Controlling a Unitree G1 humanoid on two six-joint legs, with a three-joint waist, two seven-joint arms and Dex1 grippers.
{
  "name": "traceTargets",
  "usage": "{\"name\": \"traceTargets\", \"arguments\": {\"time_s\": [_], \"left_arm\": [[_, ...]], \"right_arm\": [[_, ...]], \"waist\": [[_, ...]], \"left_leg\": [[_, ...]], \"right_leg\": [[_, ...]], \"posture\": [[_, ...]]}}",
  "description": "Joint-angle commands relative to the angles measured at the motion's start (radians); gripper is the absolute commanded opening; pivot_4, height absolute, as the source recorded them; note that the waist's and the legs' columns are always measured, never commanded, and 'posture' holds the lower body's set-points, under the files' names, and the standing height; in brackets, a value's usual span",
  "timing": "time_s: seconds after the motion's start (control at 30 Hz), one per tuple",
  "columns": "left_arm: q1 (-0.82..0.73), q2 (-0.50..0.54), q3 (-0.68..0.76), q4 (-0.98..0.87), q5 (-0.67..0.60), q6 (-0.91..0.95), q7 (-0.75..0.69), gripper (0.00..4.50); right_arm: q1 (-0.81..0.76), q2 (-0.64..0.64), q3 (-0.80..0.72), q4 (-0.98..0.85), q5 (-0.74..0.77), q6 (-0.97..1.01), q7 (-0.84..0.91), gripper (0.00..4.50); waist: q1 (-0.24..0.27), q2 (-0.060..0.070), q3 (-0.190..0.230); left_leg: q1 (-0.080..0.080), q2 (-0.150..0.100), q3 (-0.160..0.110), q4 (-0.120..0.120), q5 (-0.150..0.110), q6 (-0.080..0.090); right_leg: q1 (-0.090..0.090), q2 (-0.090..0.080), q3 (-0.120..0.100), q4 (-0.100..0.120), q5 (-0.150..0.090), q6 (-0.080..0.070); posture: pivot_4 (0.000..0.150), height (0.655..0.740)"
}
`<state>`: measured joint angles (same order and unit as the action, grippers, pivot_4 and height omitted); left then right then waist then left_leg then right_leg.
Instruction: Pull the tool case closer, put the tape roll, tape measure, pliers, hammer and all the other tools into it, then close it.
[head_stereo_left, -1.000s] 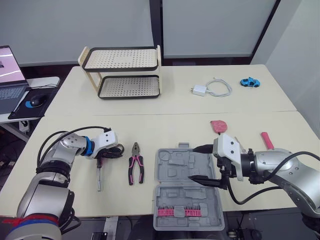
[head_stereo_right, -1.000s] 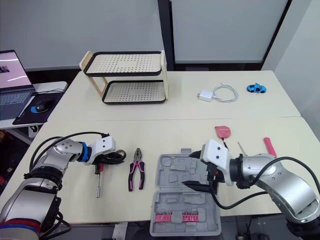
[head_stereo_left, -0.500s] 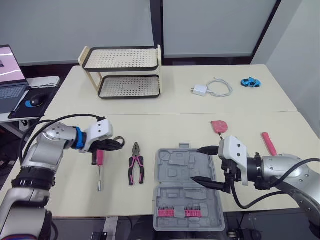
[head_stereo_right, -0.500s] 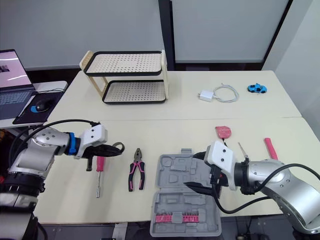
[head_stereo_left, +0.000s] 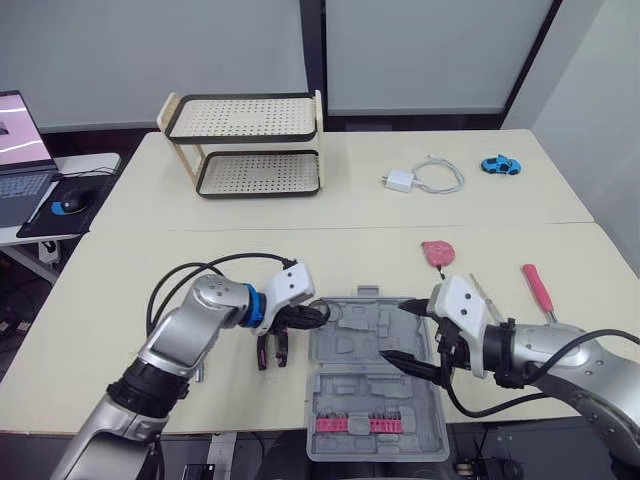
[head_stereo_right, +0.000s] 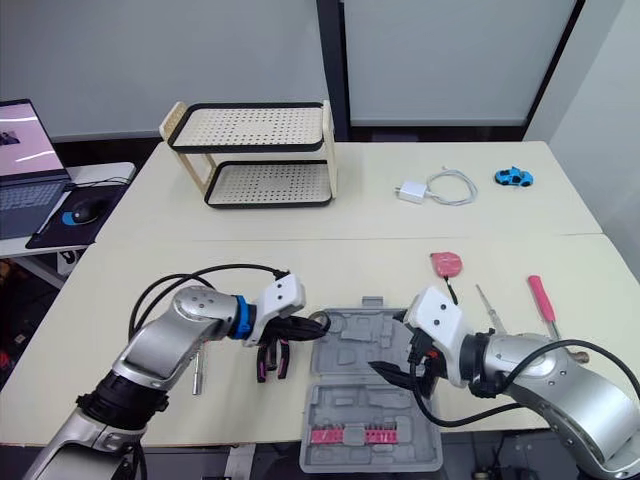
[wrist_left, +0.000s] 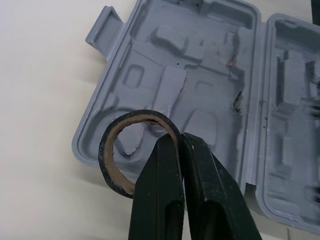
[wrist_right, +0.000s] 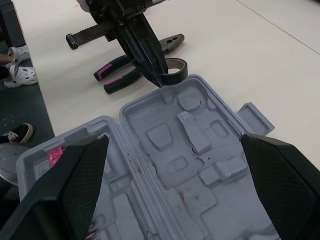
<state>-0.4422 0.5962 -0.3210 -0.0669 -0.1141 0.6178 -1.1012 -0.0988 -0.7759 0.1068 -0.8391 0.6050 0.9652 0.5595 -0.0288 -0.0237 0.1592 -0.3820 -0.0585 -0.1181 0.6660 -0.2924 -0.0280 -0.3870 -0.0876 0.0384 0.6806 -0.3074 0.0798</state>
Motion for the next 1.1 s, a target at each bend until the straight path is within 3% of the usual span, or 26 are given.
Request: {"name": "traceTargets", "arguments": {"time_s": [0.03, 1.1], "left_arm": [[-0.033, -0.026, -0.020, 0.036, 0.015, -0.051, 0.020, 0.03], [-0.055, -0.098, -0.072, 0.175, 0.059, -0.125, 0.028, 0.03]], "right_arm": [[0.001, 0.013, 0.014, -0.009, -0.026, -0.034, -0.012, 4.50], [0.024, 0.018, 0.018, 0.009, -0.072, -0.066, -0.002, 4.50]], "waist": [[0.000, 0.000, 0.000], [-0.001, 0.000, 0.000]], "left_leg": [[0.000, 0.000, 0.000, 0.000, 0.000, 0.000], [0.000, 0.000, 0.000, 0.000, 0.000, 0.000]], "right_leg": [[0.000, 0.000, 0.000, 0.000, 0.000, 0.000], [0.000, 0.000, 0.000, 0.000, 0.000, 0.000]], "posture": [[0.150, 0.7400], [0.150, 0.7400]]}}
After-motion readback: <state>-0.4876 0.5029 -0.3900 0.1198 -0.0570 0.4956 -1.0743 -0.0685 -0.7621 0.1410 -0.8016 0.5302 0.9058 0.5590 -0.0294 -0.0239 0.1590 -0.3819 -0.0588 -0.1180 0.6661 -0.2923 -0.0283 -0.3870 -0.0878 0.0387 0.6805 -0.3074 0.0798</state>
